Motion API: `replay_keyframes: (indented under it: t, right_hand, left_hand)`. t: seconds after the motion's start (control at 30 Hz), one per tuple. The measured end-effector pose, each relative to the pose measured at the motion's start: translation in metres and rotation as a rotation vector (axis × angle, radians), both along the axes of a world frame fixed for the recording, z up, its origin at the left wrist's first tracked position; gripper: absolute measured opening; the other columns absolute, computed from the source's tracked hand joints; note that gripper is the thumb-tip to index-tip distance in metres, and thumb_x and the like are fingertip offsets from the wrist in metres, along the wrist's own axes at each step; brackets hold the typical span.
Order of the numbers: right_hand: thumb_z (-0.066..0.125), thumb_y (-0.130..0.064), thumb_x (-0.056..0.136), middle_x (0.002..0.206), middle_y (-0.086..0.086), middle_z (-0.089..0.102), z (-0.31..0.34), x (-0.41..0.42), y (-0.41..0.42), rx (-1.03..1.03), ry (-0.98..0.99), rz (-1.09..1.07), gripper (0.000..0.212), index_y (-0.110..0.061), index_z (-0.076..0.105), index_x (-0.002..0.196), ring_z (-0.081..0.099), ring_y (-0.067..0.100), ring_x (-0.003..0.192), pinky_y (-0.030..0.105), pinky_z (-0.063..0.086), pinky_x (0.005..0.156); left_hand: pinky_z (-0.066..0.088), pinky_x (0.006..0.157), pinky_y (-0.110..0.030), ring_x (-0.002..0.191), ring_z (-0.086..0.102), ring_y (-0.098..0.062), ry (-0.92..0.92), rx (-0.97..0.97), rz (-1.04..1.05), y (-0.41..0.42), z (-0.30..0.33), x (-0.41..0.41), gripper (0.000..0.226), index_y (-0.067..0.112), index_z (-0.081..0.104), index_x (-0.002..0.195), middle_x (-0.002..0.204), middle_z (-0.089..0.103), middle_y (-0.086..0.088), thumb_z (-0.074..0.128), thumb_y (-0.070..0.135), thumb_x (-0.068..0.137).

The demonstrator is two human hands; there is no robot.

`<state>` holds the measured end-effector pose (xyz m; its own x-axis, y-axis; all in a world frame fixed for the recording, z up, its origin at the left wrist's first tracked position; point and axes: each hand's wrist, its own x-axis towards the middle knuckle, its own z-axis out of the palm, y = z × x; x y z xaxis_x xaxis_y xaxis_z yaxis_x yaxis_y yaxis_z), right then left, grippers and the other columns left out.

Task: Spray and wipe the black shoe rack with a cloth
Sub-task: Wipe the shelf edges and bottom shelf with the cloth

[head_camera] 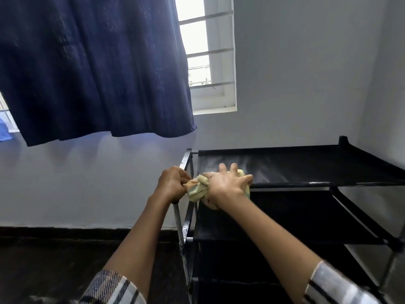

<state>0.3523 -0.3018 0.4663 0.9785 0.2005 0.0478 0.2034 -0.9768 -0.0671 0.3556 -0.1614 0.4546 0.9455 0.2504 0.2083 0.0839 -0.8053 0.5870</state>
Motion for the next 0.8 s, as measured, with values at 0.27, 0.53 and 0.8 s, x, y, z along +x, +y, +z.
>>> replay_keyframes:
  t: [0.27,0.53,0.8]
  right_hand:
    - [0.061,-0.028,0.088,0.156,0.0,-0.004,-0.047,-0.021,-0.031,0.078,-0.253,-0.102,0.079,-0.035,0.012,0.148,0.011,0.038,0.137,0.054,0.035,0.097]
    - [0.054,-0.028,0.091,0.157,-0.002,0.008,-0.064,-0.024,0.011,0.103,-0.346,0.133,0.074,-0.031,0.009,0.15,0.009,0.035,0.139,0.06,0.024,0.1]
    - [0.062,-0.028,0.088,0.154,-0.005,0.017,-0.081,-0.019,-0.035,0.207,-0.435,-0.108,0.074,-0.032,0.019,0.148,0.023,0.035,0.134,0.05,0.036,0.093]
  left_hand:
    - [0.054,0.087,-0.029,0.092,0.067,-0.01,-0.049,-0.044,0.017,-0.003,-0.007,0.002,0.028,0.009,0.07,0.099,0.097,0.073,-0.003,0.065,-0.008,0.077]
    - [0.052,0.066,-0.023,0.08,0.066,-0.013,-0.064,-0.046,0.005,-0.001,-0.007,-0.003,0.028,0.006,0.07,0.096,0.094,0.073,-0.007,0.066,-0.009,0.073]
    - [0.052,0.09,-0.028,0.096,0.065,-0.013,-0.118,-0.07,0.013,-0.002,-0.014,0.0,0.032,0.006,0.069,0.103,0.099,0.073,-0.006,0.06,-0.013,0.079]
